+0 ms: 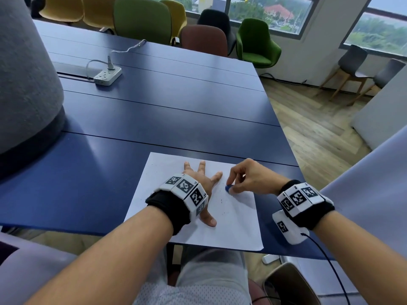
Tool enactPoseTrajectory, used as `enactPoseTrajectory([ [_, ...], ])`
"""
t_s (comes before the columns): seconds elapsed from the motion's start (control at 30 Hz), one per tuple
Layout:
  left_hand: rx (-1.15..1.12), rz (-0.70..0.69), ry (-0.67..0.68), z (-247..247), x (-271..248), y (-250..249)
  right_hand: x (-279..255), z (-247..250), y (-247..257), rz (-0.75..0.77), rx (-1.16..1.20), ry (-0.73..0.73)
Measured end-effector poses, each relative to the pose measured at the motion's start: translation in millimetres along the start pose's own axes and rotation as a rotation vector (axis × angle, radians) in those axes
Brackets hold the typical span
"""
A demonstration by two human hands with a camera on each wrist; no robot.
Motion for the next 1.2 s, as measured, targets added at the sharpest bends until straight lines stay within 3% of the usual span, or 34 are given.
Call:
enactPoseTrajectory([
  [0.07,-0.009,0.0,0.003,0.3,-0.2,0.4,1.8,3.9,0.1,-0.006,-0.054,0.033],
  [0.2,-0.015,-0.005,-0.009,-0.3,1.4,0.2,9.0,21.5,-8.3,-0.026,-0.021,-0.174],
  [0.37,-0.012,0.009,0.018,1.4,-0.3,-0.9,2.1,6.3,-1.2,-0.01,-0.099,0.086],
  [0.53,-0.019,-0.002,0.008,2.9,-2.0,-1.6,9.4,22.6,-9.5,-0.042,-0.09,-0.139],
  [0.7,-0.028,0.006,0.024,3.0,-1.5,-2.9,2.2,2.5,-1.2,-0.013,-0.162,0.1],
  [0.87,-0.047,-0.001,0.027,2.6,1.5,-3.5,9.7,18.7,-9.2,-0.068,-0.183,-0.125],
  [1.03,-0.037,0.007,0.032,6.3,1.3,-5.0,-0.8,1.5,-3.4,-0.001,-0.214,0.13],
  [1.2,-0.005,0.005,0.019,5.6,4.6,-7.0,3.2,14.5,-14.1,-0.027,-0.123,-0.069],
])
Point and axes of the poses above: each hand's wrist, its own x-axis towards the middle knuckle, its own z-axis out of the back of the hand, y = z × x, the point moved 5 cm from there along x, towards the middle knuckle, and after that the axes turned 6 degrees about y, right-handed, at the moved point
